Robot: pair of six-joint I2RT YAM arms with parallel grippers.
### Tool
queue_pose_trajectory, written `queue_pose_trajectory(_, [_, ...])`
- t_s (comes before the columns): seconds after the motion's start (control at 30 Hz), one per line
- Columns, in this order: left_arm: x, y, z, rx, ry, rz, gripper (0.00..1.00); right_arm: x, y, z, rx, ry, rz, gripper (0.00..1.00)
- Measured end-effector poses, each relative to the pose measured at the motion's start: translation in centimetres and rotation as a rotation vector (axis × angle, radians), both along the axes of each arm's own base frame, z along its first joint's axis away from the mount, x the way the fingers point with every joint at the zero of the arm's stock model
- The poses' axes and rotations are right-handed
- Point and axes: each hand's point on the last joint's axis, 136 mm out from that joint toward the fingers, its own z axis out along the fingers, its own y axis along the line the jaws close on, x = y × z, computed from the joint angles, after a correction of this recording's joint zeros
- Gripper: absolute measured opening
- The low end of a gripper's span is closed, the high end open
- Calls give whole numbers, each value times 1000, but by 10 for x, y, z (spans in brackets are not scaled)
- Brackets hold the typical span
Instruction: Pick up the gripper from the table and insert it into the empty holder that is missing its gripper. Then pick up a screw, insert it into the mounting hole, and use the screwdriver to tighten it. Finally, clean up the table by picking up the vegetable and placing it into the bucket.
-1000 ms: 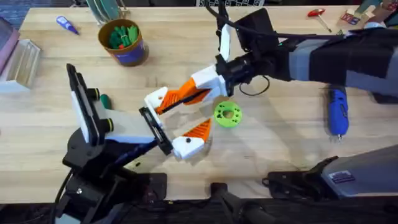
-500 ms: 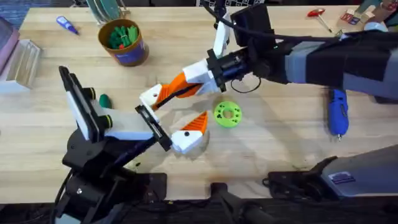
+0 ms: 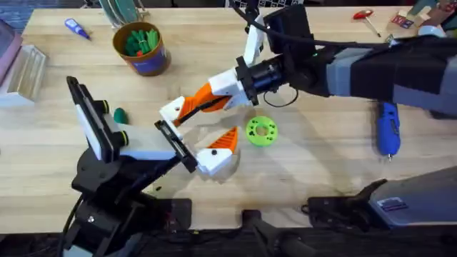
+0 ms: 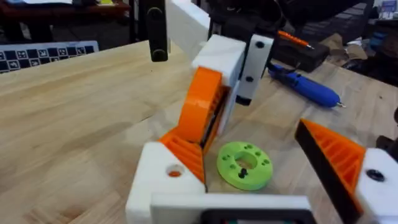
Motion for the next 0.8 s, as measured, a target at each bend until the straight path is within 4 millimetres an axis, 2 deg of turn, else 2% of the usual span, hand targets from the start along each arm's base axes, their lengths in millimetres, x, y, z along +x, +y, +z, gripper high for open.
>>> queue_pose_trajectory(0.17, [0,0,0,-2,3,2,909,0,0,0,0,-1,-1,12])
queue_pose_trajectory(0.4, [-1,-1,0,2,-3,-7,909,0,-3,2,10,9,6,178])
queue_pose_trajectory(0.6, [-18,-14,1,7,-19,-125,909,1,-4,-2,14,5,14,498])
queue_pose_trajectory(0.73, [-19,-14,1,7,-21,-131,910,1,-5,-4,12,4,17,576])
queue_pose_trajectory(0.8, [-20,-14,1,10,-25,-134,909,2,-5,-5,13,2,17,683])
